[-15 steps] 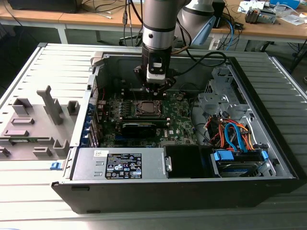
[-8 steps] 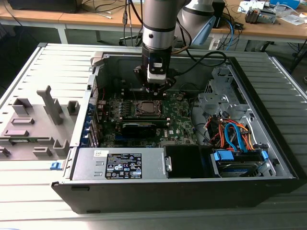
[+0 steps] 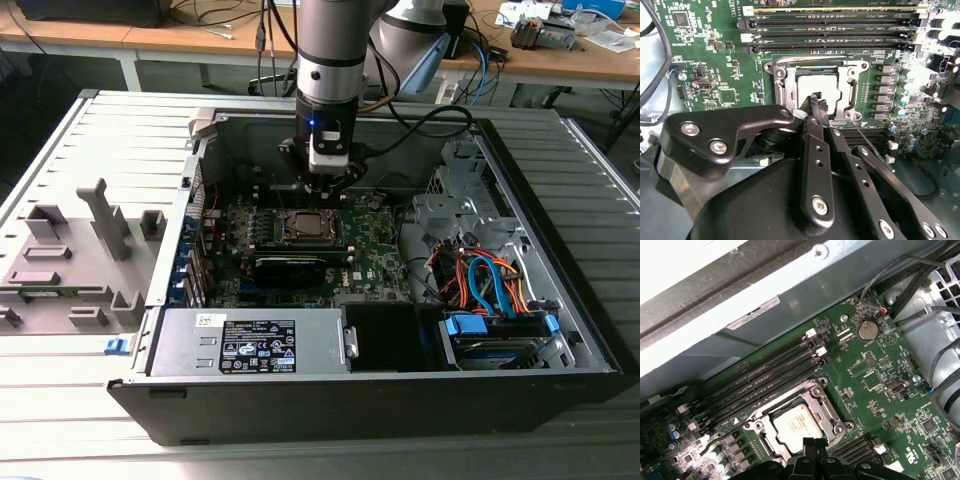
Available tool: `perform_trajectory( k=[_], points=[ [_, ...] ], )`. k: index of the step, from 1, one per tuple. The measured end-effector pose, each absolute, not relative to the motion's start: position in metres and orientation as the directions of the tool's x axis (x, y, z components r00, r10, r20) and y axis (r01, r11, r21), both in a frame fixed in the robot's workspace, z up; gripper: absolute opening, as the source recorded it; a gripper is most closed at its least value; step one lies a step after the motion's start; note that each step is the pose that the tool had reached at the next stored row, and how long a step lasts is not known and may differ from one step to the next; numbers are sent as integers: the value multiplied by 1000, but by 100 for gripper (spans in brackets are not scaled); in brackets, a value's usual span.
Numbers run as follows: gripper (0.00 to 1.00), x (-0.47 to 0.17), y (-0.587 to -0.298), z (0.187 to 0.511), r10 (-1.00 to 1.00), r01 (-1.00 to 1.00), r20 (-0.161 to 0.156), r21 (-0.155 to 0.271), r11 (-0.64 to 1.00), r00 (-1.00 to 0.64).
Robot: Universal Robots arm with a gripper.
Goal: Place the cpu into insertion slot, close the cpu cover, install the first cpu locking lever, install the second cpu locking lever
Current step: 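Install the first cpu locking lever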
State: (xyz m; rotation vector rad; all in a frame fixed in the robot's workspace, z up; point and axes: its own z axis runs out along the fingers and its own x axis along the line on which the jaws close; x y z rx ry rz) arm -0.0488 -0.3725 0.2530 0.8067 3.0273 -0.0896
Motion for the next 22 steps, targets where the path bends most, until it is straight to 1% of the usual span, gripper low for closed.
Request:
perform_trajectory(
  k=[2, 6, 15, 22],
  points=[
    [11, -49, -373, 253, 491, 491, -21, -52, 869, -871],
    [11, -49, -372, 253, 471, 471, -12, -35, 881, -882],
    [11, -49, -373, 253, 339, 339, -10, -32, 940, -941],
    [11, -49, -373, 253, 276, 277, -10, -32, 960, -961]
  ],
)
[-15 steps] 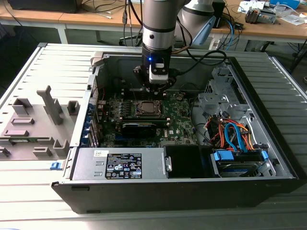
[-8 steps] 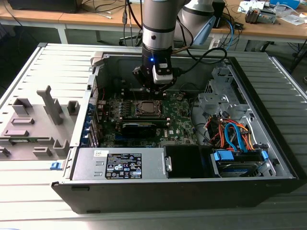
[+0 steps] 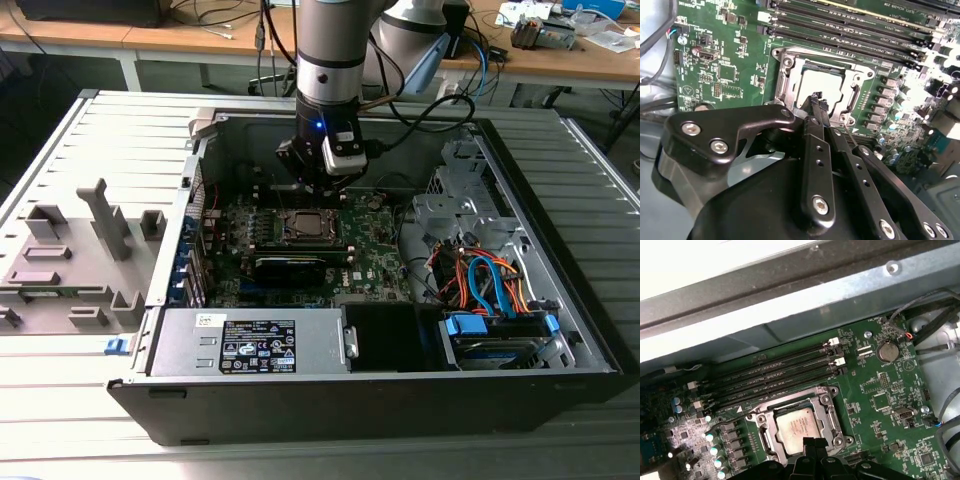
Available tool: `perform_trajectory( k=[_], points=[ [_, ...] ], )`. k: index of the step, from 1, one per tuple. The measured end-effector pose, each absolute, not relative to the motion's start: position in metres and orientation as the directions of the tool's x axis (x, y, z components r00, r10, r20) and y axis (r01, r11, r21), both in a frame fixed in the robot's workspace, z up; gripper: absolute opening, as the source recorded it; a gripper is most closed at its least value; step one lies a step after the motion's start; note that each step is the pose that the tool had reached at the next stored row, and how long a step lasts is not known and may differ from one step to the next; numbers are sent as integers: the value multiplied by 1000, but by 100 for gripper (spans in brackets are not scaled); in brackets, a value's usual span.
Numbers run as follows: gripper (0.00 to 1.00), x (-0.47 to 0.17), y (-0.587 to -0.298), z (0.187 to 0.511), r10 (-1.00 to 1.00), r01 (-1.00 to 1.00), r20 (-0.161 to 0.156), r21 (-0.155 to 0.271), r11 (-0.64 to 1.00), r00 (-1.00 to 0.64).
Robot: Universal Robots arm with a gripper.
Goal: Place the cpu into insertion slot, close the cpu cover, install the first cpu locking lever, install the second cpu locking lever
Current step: 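Install the first cpu locking lever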
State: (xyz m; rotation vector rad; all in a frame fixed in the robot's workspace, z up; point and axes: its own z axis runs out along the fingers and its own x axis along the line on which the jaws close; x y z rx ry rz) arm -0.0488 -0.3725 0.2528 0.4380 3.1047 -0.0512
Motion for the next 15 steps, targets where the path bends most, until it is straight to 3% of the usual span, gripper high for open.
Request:
perform_trajectory(
  k=[15],
  points=[
    [11, -49, -373, 253, 156, 156, -10, -31, 987, -988]
  ],
)
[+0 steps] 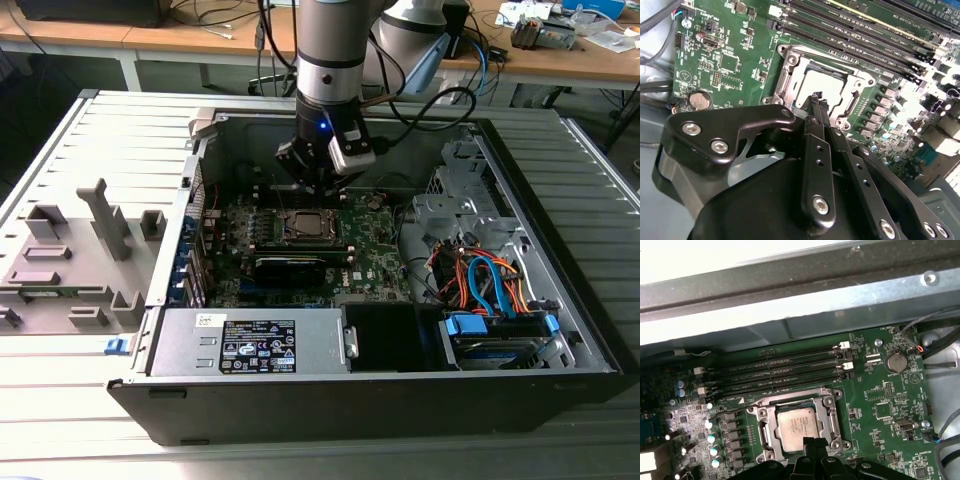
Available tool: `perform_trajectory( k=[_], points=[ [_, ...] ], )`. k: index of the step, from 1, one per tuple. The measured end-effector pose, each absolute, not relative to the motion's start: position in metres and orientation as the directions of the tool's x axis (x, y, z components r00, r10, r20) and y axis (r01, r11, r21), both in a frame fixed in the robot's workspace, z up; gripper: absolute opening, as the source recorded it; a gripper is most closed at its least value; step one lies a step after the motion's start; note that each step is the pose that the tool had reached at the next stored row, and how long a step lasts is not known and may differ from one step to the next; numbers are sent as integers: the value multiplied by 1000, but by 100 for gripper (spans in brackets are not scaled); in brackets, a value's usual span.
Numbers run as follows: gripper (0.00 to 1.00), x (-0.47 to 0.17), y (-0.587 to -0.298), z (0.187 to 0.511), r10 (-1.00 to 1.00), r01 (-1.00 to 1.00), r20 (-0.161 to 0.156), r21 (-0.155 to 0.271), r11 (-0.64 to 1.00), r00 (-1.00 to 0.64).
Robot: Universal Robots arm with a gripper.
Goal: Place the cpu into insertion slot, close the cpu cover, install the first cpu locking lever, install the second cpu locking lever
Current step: 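Install the first cpu locking lever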
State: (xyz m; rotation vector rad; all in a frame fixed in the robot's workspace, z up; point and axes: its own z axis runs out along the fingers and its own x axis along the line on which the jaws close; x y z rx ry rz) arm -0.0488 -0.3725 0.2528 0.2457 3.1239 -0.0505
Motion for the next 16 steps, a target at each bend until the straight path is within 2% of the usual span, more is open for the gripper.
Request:
perform_trajectory(
  k=[16],
  points=[
    [11, -49, -373, 253, -13, -13, -10, -24, 1000, -1000]
  ],
)
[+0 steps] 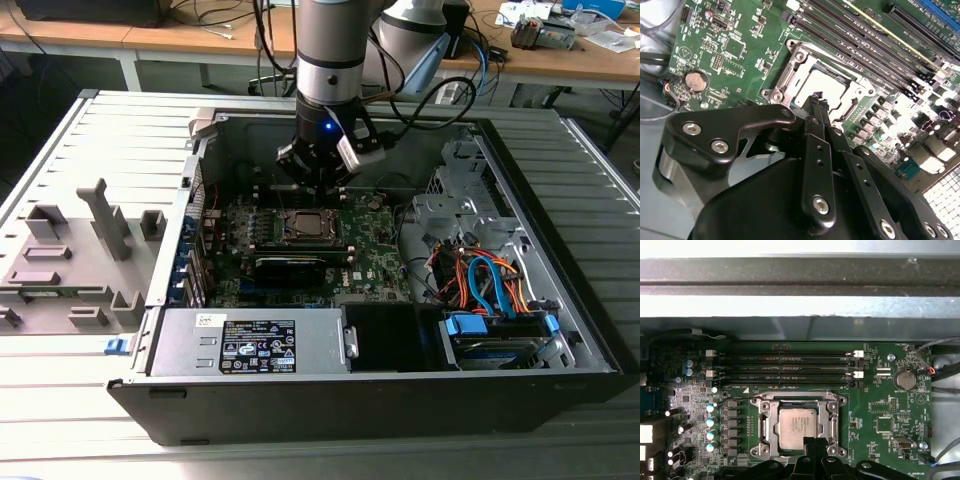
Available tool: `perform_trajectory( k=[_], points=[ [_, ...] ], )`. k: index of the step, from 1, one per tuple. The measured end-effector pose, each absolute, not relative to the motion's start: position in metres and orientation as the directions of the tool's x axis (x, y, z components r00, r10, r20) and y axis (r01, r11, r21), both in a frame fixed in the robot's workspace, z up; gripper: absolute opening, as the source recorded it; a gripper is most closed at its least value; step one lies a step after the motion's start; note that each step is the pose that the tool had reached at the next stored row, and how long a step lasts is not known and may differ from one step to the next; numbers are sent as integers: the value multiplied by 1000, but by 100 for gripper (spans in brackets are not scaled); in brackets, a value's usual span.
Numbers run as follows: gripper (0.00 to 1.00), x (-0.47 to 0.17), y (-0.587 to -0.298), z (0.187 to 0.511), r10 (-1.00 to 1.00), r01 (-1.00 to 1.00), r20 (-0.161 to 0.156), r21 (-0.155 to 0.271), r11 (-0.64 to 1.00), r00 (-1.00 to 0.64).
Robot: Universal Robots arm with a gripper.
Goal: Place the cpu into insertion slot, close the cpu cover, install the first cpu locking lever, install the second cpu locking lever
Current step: 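Install the first cpu locking lever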
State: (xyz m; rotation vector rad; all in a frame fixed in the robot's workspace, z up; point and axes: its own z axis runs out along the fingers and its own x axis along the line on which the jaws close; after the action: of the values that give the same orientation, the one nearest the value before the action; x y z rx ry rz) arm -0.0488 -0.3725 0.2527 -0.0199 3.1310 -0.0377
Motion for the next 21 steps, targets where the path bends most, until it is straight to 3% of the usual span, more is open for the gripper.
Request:
perform_trajectory(
  k=[21],
  points=[
    [11, -123, -371, 253, -13, -13, -14, -23, 1000, -1000]
  ],
)
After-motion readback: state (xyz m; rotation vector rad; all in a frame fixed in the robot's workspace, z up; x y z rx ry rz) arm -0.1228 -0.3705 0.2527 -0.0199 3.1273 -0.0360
